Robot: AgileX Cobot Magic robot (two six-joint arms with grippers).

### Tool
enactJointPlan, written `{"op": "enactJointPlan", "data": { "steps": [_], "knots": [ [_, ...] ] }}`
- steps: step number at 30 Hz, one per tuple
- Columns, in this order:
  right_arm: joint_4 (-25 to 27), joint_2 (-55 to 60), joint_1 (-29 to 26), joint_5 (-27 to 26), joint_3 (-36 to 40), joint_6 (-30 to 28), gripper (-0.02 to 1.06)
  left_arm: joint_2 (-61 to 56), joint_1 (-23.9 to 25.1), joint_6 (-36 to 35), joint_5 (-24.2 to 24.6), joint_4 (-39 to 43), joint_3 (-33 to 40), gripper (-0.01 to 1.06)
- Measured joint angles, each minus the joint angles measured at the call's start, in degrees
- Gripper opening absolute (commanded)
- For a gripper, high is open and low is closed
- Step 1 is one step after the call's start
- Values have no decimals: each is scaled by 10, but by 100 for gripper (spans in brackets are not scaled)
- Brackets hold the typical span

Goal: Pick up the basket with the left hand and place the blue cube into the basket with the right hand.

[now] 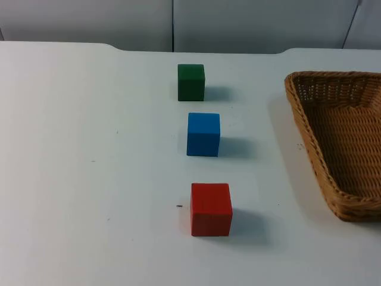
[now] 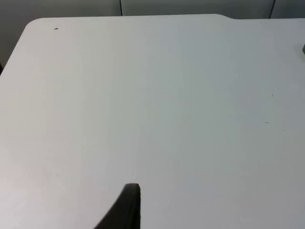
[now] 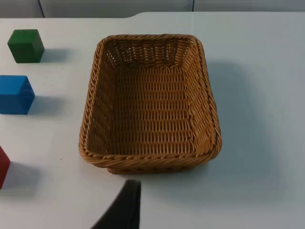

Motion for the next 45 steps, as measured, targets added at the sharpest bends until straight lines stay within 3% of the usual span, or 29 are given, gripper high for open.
{"op": "enactJointPlan", "data": {
  "steps": [15, 26, 31, 37, 45],
  "knots": [
    [0, 0, 0, 0, 0, 0, 104, 54, 0, -6, -15, -20, -23, 105],
    [0, 0, 0, 0, 0, 0, 104, 217, 0, 29, -113, -102, -92, 105],
    [0, 0, 0, 0, 0, 0, 104, 329, 0, 128, -162, -218, -130, 104],
    [0, 0, 0, 0, 0, 0, 104, 422, 0, 224, -177, -324, -162, 104],
    [0, 0, 0, 0, 0, 0, 104, 588, 0, 409, -182, -539, -197, 104]
  ]
}}
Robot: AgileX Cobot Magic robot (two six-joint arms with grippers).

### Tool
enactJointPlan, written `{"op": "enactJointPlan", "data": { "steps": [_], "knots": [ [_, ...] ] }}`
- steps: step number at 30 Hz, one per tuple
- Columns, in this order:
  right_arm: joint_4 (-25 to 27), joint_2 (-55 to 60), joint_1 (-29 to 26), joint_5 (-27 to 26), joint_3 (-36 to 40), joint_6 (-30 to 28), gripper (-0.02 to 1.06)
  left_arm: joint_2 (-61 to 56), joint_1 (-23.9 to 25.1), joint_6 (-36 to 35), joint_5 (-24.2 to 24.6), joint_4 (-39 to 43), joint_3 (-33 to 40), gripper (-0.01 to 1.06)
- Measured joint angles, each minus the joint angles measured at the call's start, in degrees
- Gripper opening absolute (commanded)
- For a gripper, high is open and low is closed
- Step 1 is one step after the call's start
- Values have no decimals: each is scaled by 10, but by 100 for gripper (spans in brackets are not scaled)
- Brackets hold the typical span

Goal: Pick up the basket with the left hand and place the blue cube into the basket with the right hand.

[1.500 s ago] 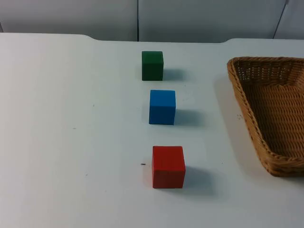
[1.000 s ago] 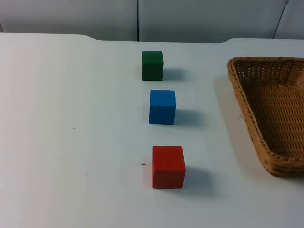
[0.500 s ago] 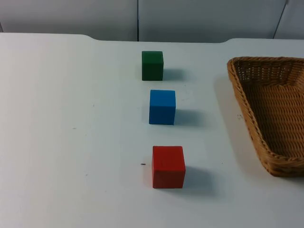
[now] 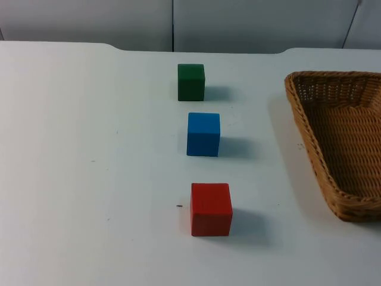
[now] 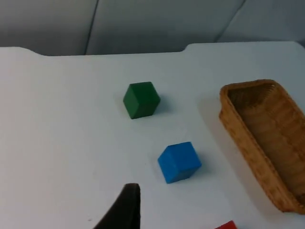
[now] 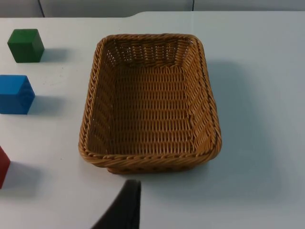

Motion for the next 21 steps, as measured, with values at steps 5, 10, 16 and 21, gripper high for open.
{"op": "enactJointPlan", "data": {
  "steps": [5, 10, 16, 21],
  "knots": [
    [0, 0, 0, 0, 0, 0, 104, 87, -18, 77, 7, -94, -25, 104],
    [0, 0, 0, 0, 0, 0, 104, 165, -79, 94, -9, -110, -59, 104],
    [0, 0, 0, 0, 0, 0, 104, 288, -199, 89, -57, -113, -120, 104],
    [0, 0, 0, 0, 0, 0, 104, 373, -267, 74, -87, -114, -168, 104]
  ]
}}
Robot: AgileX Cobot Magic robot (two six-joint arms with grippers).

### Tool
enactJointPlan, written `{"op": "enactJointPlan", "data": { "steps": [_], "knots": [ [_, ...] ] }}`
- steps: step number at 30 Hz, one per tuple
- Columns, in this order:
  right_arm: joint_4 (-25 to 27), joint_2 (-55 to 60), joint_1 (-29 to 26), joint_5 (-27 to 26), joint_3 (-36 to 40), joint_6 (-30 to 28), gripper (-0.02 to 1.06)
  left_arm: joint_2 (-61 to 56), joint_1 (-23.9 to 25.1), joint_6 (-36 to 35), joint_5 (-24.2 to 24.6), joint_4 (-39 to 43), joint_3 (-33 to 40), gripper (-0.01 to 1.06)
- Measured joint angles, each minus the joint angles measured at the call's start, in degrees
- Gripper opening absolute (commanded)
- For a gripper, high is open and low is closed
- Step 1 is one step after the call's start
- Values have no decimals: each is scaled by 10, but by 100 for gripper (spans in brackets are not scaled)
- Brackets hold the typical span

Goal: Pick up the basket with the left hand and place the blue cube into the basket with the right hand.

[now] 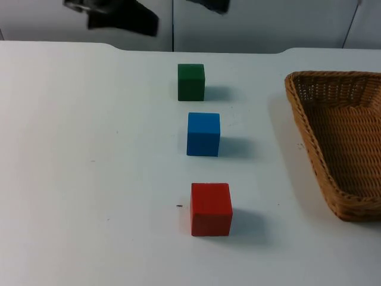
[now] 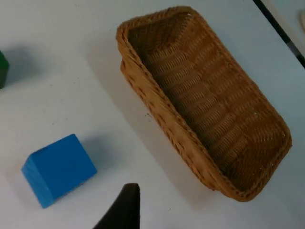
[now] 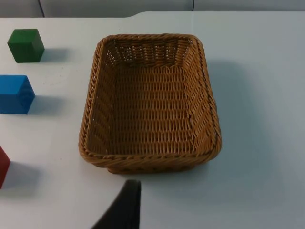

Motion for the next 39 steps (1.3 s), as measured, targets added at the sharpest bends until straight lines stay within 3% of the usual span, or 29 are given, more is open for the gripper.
{"op": "enactJointPlan", "data": {
  "steps": [10, 19, 39],
  "knots": [
    [0, 0, 0, 0, 0, 0, 104, 151, -72, -56, -24, -1, -106, 104],
    [0, 0, 0, 0, 0, 0, 104, 266, -104, -133, 1, 36, -201, 104],
    [0, 0, 0, 0, 0, 0, 104, 364, -169, -226, -1, 91, -290, 104]
  ]
}}
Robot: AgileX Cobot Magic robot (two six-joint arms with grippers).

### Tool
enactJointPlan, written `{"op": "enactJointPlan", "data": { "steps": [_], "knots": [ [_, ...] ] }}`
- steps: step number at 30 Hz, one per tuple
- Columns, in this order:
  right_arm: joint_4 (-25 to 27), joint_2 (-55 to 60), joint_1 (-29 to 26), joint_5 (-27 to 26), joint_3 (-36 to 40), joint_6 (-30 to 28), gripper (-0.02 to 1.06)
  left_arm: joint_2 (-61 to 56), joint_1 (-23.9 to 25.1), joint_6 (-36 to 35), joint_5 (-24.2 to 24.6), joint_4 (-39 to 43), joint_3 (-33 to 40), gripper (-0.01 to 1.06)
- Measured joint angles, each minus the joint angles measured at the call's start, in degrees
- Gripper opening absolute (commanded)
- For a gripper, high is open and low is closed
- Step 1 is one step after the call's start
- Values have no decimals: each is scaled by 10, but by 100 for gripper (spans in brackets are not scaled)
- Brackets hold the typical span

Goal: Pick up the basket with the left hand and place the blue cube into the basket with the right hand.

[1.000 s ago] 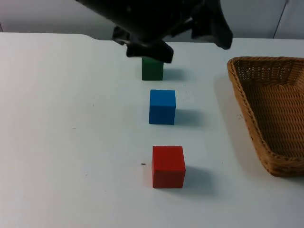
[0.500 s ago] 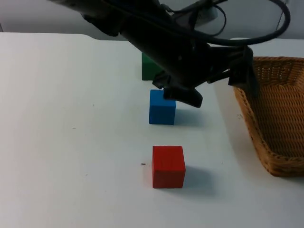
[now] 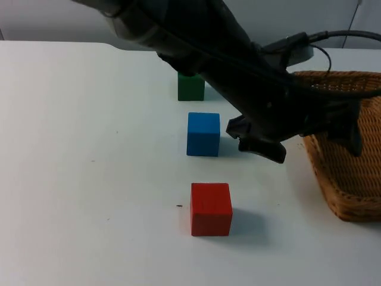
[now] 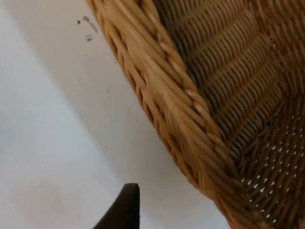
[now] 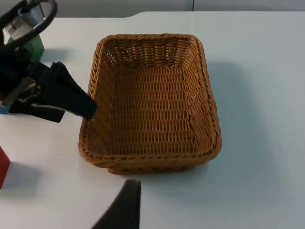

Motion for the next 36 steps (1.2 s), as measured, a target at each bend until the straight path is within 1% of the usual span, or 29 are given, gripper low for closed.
{"op": "enactJointPlan", "data": {
  "steps": [5, 8, 15, 20, 29, 31, 32, 34, 35, 36],
  "knots": [
    [0, 0, 0, 0, 0, 0, 104, 27, -14, -40, -3, 21, -39, 104],
    [0, 0, 0, 0, 0, 0, 104, 34, -17, -47, -7, 27, -41, 104],
    [0, 0, 0, 0, 0, 0, 104, 45, -32, -73, -44, 38, -42, 104],
    [0, 0, 0, 0, 0, 0, 104, 66, -42, -96, -52, 39, -60, 104],
    [0, 0, 0, 0, 0, 0, 104, 87, -51, -110, -54, 39, -85, 103],
    [0, 0, 0, 0, 0, 0, 104, 87, -52, -113, -64, 39, -87, 95],
    [0, 0, 0, 0, 0, 0, 104, 87, -53, -120, -67, 40, -87, 90],
    [0, 0, 0, 0, 0, 0, 104, 87, -55, -124, -70, 40, -87, 73],
    [0, 0, 0, 0, 0, 0, 104, 88, -55, -130, -70, 40, -87, 73],
    [0, 0, 0, 0, 0, 0, 104, 90, -55, -134, -71, 41, -87, 64]
  ]
}}
